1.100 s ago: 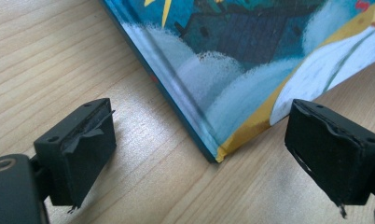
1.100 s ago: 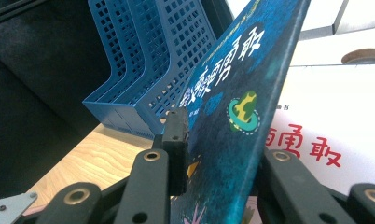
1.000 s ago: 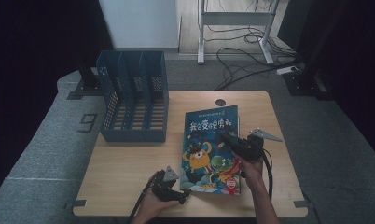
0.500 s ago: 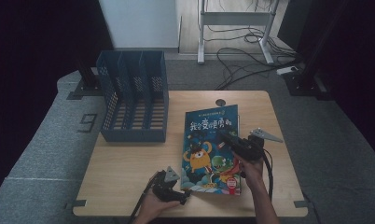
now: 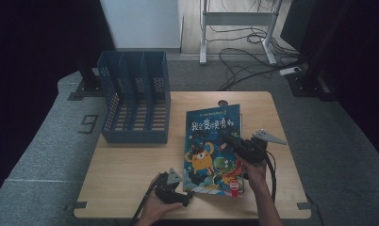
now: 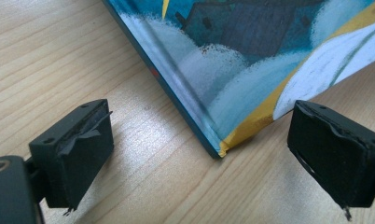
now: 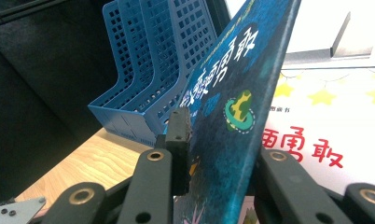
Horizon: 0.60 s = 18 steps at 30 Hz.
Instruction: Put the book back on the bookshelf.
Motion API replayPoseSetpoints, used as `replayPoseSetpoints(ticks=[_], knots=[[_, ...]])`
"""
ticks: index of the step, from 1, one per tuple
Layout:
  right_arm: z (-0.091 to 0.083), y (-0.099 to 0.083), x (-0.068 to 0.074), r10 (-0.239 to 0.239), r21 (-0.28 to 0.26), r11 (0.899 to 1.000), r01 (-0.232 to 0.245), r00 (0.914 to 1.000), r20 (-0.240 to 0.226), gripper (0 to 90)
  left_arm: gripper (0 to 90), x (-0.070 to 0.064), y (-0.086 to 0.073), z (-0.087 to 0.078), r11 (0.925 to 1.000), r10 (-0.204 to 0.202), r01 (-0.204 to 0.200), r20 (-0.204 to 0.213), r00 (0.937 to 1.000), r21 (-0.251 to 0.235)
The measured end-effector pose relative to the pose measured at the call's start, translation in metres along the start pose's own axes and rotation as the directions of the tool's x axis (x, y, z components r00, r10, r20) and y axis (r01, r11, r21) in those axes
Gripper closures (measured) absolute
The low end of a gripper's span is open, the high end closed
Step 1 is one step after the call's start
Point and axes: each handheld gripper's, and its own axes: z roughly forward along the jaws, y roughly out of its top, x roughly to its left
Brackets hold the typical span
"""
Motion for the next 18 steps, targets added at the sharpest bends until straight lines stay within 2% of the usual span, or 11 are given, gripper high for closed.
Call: replayPoseSetpoints(ticks=[18], knots=[[-0.0021,0.0006,0.0049,-0.020,-0.043,0.999,0.020,0.9998,-0.004,74.6,6.7,-0.0013,0.0008,0.0023,0.9999,-0.005,0.005,-0.020,0.9998,-0.013]])
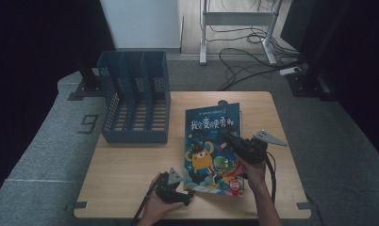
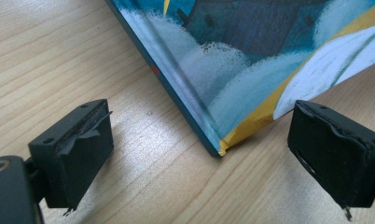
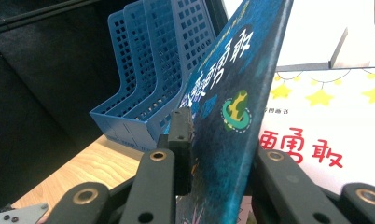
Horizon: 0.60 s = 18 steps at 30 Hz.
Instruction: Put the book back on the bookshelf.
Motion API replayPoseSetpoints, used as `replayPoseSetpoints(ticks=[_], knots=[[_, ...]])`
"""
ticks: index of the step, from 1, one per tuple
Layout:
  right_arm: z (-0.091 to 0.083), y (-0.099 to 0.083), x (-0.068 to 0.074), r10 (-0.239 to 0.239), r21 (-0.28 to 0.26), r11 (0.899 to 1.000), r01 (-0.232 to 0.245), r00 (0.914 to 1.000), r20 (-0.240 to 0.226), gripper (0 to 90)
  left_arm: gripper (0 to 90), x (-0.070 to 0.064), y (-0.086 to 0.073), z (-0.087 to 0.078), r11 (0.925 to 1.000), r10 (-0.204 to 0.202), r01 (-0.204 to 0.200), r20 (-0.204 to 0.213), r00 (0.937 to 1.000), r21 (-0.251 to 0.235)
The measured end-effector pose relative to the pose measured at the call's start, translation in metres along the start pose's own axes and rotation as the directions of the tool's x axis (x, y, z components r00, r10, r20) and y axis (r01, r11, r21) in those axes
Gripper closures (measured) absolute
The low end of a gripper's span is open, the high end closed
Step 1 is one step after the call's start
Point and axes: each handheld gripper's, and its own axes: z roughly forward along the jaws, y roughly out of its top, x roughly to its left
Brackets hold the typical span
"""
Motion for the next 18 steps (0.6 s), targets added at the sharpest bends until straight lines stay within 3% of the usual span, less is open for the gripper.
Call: replayPoseSetpoints(ticks=[10,15,18], knots=[[-0.0014,0.0007,0.0027,-0.021,-0.016,1.000,0.021,0.9998,-0.002,74.7,7.8,-0.0001,0.0003,-0.0004,0.9999,-0.003,0.003,-0.018,0.9998,-0.013],[-0.0024,0.0017,0.0042,-0.028,-0.017,0.999,0.028,0.9996,-0.005,74.8,9.8,0.0046,-0.0001,-0.0012,0.9996,-0.028,0.028,-0.015,0.9995,-0.009],[-0.0023,0.0015,0.0034,-0.026,-0.017,1.000,0.026,0.9996,-0.005,74.9,10.8,0.0029,-0.0001,-0.0019,0.9998,-0.012,0.012,-0.022,0.9997,-0.015]])
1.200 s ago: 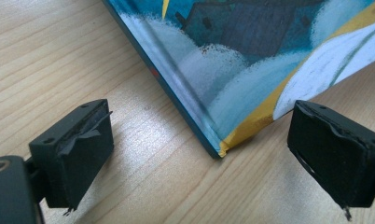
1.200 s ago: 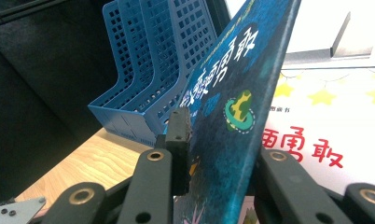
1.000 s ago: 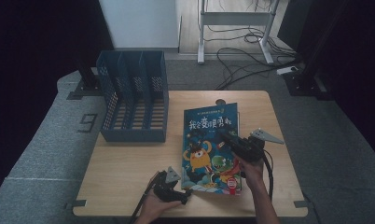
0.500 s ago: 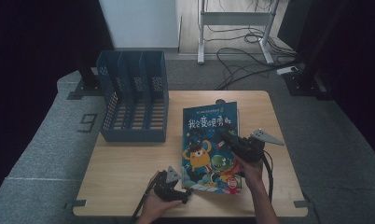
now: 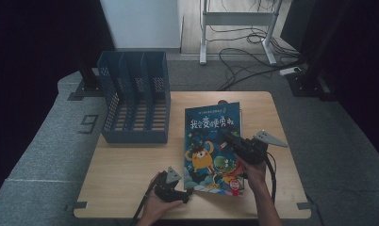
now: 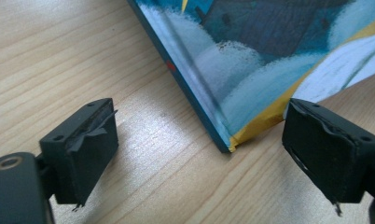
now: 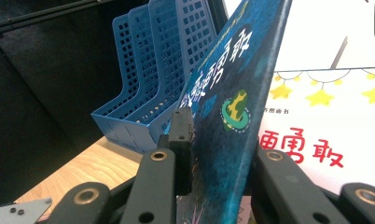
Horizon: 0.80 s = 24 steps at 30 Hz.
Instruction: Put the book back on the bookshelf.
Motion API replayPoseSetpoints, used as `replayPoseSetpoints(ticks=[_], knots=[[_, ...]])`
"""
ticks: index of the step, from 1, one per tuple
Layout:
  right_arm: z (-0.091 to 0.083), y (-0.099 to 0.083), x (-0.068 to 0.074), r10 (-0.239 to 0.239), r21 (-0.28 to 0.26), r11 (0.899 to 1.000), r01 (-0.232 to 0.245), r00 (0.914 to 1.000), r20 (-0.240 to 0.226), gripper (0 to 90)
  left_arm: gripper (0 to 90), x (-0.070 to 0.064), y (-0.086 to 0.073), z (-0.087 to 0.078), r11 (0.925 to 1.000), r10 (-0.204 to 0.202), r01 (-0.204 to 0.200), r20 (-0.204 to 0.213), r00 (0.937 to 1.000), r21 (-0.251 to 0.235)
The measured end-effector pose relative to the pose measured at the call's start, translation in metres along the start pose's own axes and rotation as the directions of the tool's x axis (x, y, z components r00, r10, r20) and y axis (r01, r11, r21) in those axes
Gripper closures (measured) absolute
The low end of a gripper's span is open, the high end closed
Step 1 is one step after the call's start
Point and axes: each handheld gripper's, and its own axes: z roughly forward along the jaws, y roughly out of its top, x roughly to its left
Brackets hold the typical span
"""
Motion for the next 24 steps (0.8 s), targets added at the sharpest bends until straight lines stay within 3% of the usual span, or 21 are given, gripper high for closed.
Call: replayPoseSetpoints(ticks=[1,5,7,17,24], knots=[[0.000,0.000,-0.001,0.006,-0.002,1.000,-0.006,1.0000,0.001,75.1,12.1,-0.002,0.000,0.000,0.9997,0.024,-0.024,-0.003,0.9997,0.005],[0.001,-0.001,-0.003,0.016,-0.004,1.000,-0.016,0.9997,0.016,75.5,11.8,-0.008,0.000,0.002,0.9982,0.055,-0.056,0.021,0.9983,0.023],[0.001,-0.001,-0.003,0.020,-0.007,1.000,-0.020,0.9996,0.021,75.6,12.2,-0.017,0.001,0.005,0.9940,0.103,-0.103,-0.006,0.9947,0.036],[0.000,-0.001,-0.001,0.017,-0.010,1.000,-0.017,0.9998,0.012,75.5,14.8,-0.011,0.001,0.004,0.9985,0.047,-0.047,-0.013,0.9988,0.028],[0.000,-0.001,0.000,0.012,-0.014,1.000,-0.012,0.9999,0.009,75.5,13.8,-0.011,0.002,0.005,0.9983,0.049,-0.049,-0.016,0.9987,0.031]])
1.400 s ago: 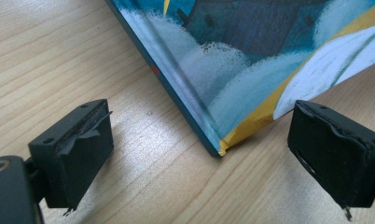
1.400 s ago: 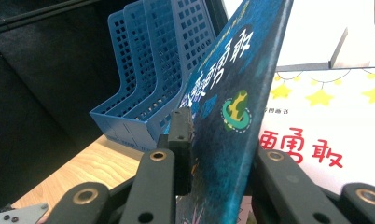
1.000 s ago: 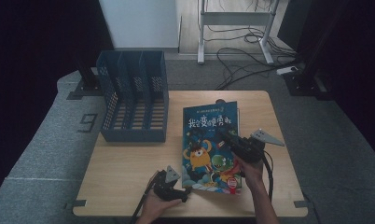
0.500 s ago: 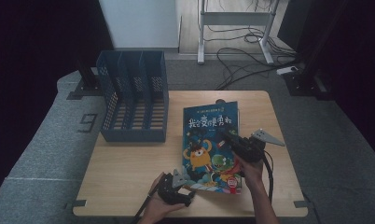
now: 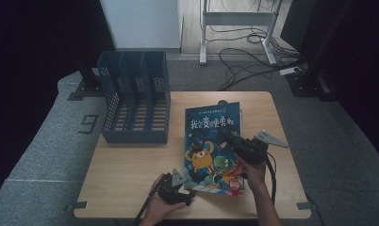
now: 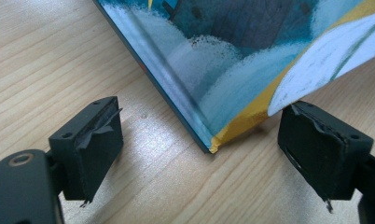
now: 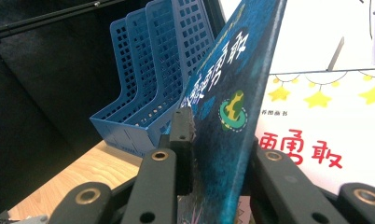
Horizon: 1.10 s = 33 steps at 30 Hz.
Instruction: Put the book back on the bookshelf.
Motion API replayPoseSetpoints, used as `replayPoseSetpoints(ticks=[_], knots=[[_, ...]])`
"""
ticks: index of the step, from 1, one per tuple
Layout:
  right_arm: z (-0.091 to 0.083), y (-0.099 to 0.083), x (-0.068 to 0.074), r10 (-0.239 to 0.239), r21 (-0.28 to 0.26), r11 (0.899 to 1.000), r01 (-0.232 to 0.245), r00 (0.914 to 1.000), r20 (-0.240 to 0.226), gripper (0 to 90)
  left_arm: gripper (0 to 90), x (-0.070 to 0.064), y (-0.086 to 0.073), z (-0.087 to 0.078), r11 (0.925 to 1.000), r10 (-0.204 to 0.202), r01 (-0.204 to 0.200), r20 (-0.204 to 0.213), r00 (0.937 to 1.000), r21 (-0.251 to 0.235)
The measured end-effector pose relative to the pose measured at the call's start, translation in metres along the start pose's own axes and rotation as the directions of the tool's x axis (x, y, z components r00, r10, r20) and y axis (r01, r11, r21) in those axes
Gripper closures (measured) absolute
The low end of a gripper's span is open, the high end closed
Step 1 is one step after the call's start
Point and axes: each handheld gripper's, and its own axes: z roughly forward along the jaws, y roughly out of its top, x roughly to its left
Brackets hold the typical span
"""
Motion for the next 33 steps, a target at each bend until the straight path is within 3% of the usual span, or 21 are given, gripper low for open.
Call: replayPoseSetpoints(ticks=[11,33], knots=[[-0.004,0.003,0.010,-0.069,-0.037,0.997,0.067,0.9969,-0.039,76.6,13.9,0.002,0.001,0.000,0.9998,-0.018,0.018,-0.019,0.9997,0.006],[-0.008,0.006,0.016,-0.105,-0.037,0.994,0.103,0.9922,-0.067,78.7,14.1,0.009,0.002,0.001,0.9991,-0.042,0.042,-0.043,0.9982,0.003]])
